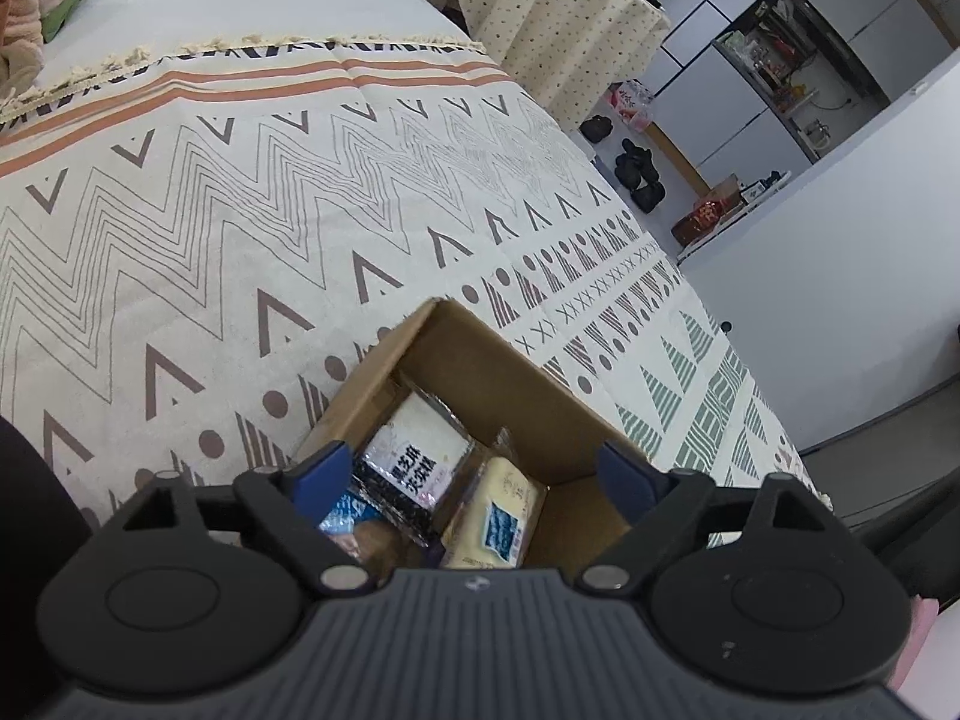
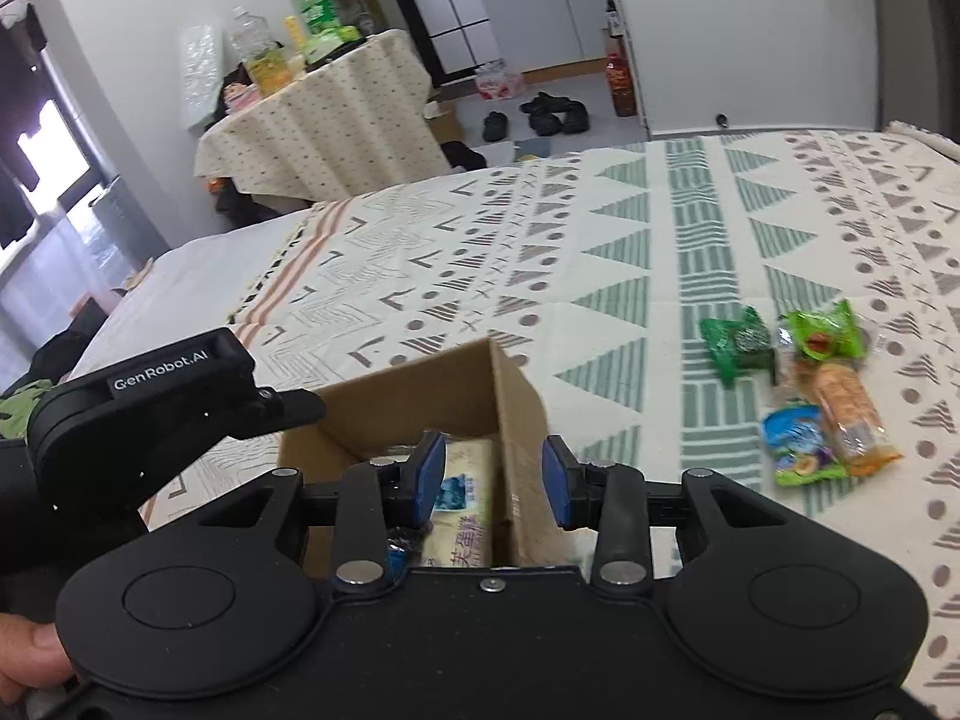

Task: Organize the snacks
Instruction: 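Carry the white packet and purple bar into the box and open both grippers, then move both grippers back to the remaining snacks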

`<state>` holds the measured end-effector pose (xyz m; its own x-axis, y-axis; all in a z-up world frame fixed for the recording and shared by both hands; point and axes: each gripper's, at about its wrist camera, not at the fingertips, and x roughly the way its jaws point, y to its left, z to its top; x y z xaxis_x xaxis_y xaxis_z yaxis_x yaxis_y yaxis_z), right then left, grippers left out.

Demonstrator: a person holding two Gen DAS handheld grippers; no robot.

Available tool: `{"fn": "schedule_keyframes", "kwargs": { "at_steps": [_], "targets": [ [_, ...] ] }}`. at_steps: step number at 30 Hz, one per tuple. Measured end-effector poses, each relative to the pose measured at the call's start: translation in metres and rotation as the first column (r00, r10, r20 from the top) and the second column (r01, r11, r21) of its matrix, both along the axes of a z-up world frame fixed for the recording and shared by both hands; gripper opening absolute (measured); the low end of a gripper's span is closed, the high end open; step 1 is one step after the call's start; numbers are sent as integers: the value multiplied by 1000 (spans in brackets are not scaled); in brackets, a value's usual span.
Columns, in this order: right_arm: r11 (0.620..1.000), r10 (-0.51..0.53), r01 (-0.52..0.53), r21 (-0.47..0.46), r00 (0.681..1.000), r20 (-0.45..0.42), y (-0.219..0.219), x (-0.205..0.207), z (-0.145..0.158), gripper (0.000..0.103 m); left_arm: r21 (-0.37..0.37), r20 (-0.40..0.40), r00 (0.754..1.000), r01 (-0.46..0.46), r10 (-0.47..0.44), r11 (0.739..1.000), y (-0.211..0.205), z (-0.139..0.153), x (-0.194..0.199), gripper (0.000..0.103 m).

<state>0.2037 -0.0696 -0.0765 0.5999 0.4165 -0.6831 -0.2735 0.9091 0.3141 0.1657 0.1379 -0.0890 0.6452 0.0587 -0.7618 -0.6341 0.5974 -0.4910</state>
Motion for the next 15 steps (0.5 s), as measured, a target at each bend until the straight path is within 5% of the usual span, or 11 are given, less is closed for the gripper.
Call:
{"fn": "schedule_keyframes", "kwargs": {
  "at_steps": [15],
  "targets": [
    [994, -103, 103, -34, 995, 16, -59, -17, 4, 66, 80, 3, 992, 128, -129, 988, -54, 12, 3, 100]
  ]
}}
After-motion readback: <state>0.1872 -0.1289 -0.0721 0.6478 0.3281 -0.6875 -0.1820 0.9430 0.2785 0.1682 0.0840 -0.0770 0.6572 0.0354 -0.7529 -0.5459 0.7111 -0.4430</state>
